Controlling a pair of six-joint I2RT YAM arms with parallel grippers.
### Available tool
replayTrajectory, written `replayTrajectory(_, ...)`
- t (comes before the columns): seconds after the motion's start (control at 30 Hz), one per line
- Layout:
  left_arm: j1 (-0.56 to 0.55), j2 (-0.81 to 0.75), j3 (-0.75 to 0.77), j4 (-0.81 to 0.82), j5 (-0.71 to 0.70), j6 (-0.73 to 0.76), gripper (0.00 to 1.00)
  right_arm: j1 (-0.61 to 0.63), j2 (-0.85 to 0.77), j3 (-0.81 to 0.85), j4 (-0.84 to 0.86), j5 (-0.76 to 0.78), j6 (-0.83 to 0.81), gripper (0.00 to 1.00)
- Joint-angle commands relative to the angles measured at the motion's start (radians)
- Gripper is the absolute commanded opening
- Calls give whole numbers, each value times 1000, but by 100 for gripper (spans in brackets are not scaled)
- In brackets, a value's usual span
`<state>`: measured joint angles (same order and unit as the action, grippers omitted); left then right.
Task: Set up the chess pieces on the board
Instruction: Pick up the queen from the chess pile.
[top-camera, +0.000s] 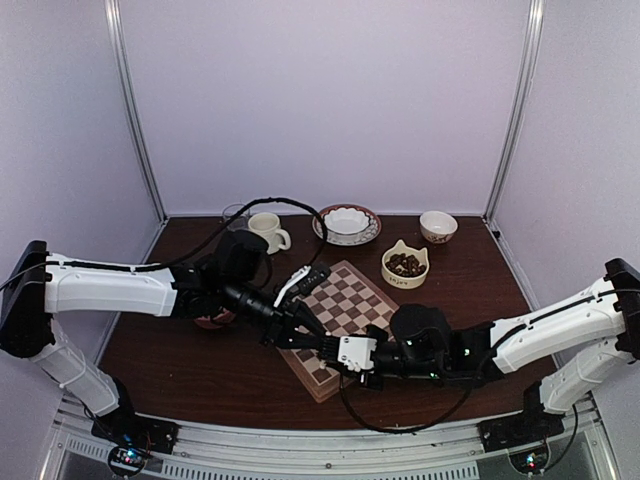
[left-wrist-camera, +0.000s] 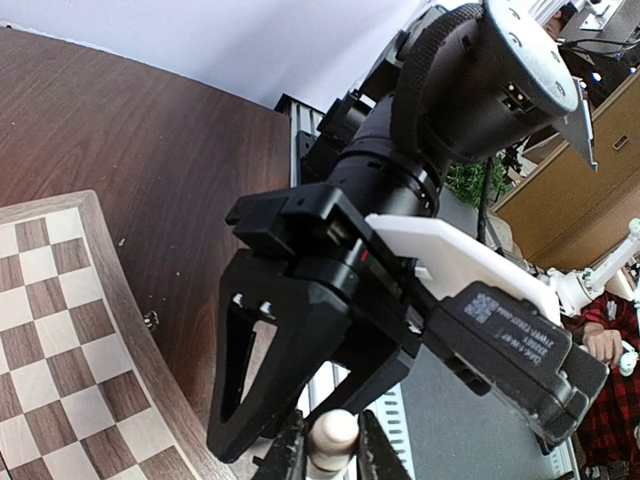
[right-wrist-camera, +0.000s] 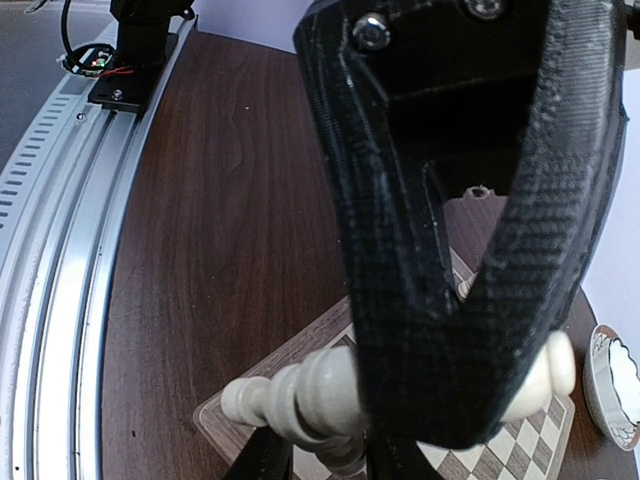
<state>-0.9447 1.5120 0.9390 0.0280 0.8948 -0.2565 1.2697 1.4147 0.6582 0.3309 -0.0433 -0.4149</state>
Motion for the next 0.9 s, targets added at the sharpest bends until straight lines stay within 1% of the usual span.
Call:
replayTrajectory(0.0,-5,-4,27,40,24,-3,18,6,16,27,-11,27,0,26)
replayTrajectory(0.23,-6,-22,21,35,28,5,18,6,20,26,-14,39,-10,19)
replayTrajectory(0.63,-6,-48,10,47,53,3,18,6,2,11,-3,81,-9,17)
replayTrajectory(0.73,-6,-62,5,38,29,9,18,6,-3,0,16,104,-4,17)
replayTrajectory(0.87,-5,-77,-3,29,-35,3,17,4,-13,-25,62,144,6,17)
